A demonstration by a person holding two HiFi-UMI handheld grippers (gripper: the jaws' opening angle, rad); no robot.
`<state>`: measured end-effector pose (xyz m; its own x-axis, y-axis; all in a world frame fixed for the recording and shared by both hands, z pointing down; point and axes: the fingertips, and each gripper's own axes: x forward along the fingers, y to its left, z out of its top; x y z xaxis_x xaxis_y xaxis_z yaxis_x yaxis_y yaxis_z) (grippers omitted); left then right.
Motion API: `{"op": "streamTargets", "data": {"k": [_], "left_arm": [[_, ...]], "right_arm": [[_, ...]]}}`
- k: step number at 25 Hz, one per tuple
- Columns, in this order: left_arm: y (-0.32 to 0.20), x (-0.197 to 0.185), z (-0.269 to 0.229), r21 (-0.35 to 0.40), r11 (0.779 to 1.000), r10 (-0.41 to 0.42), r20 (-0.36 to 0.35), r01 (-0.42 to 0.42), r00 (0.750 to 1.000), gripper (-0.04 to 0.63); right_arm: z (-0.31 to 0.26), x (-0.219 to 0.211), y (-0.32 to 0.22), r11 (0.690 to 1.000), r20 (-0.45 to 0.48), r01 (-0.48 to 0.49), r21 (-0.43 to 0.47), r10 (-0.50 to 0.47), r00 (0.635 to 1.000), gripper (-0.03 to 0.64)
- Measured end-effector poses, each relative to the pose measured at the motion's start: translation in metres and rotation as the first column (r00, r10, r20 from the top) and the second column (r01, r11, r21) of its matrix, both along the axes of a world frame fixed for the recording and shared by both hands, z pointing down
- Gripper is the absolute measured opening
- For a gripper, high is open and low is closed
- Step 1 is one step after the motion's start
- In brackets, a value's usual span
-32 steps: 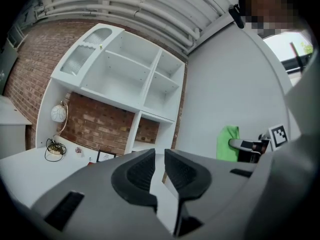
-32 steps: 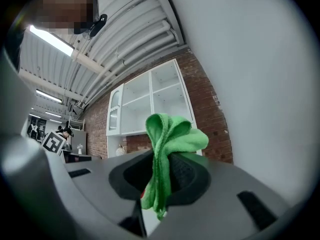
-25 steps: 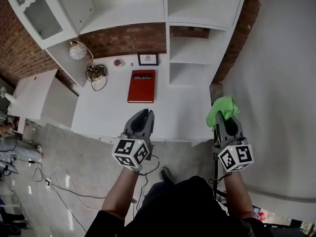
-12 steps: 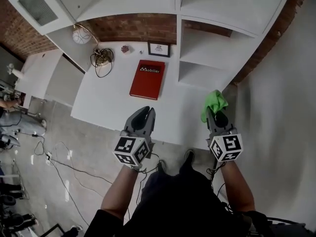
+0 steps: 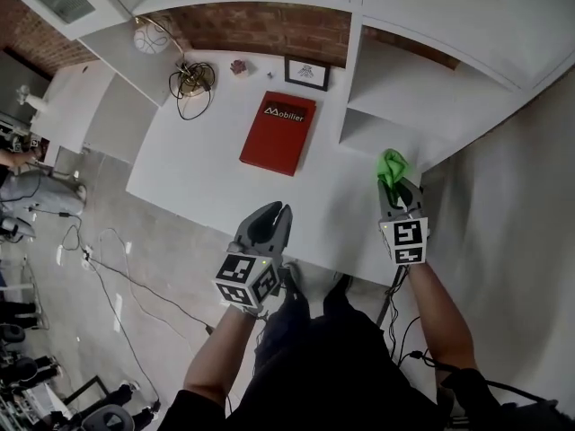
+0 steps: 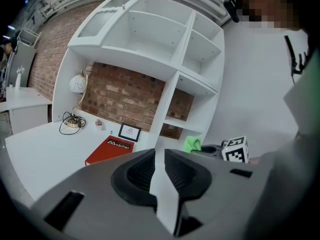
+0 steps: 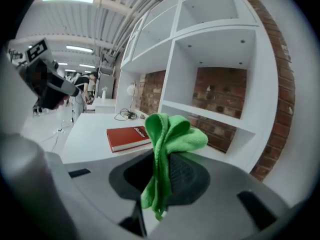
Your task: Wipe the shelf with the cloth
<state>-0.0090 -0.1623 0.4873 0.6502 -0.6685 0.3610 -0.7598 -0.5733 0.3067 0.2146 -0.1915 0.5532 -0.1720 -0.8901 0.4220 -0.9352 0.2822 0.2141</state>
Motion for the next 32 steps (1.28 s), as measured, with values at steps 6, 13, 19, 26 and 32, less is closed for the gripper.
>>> {"op": "streamTargets", "data": {"k": [6,13,19,26,32], "left_arm": [[-0.011,-0.01,0.024,-0.035,0.998,0.044,0.032,-0.043,0.999,0.057],[-0.024,-0.023,0.042,-0.051,0.997,0.064,0.079,-0.06,0.995,0.057],[-0.015,-0.036,0.053,-0.082,0.996,0.051,0.096,-0.043,0.994,0.057],[-0.003,-0.057,0.054,-0.093,0.996,0.012,0.09,-0.003,0.996,0.057],[-0.011,-0.049,0.048,-0.088,0.996,-0.006,0.047,0.01,0.999,0.057]], "right_arm": [[0.044,0.004,-0.053,0.999,-0.253,0.021,-0.038,-0.03,0.967,0.065],[0.1,0.017,-0.142,0.989,-0.547,0.077,-0.125,-0.133,0.827,0.064],[0.127,0.038,-0.211,0.98,-0.682,0.03,-0.195,-0.157,0.715,0.064],[0.157,0.027,-0.227,0.949,-0.656,0.029,-0.313,-0.238,0.717,0.064],[0.165,0.004,-0.194,0.93,-0.535,0.075,-0.36,-0.272,0.8,0.064]]}}
